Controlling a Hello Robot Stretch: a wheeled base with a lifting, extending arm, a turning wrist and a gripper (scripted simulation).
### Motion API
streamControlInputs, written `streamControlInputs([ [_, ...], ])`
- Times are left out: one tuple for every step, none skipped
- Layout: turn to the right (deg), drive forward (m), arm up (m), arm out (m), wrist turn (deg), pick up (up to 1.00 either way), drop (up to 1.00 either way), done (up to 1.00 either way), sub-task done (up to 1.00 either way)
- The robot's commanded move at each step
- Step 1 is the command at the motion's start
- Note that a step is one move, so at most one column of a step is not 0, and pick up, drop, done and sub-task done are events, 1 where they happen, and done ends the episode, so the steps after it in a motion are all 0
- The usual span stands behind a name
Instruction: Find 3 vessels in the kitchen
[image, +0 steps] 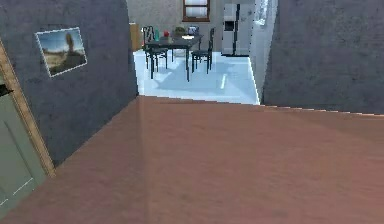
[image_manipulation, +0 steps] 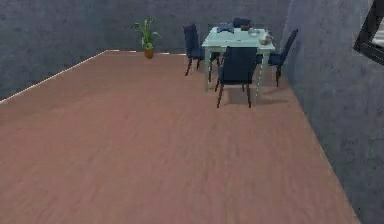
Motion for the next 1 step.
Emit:
streamControlInputs([
  [0.0, 1.0, 0.0, 0.0, 0.0, 0.0, 0.0, 0.0, 0.0],
])
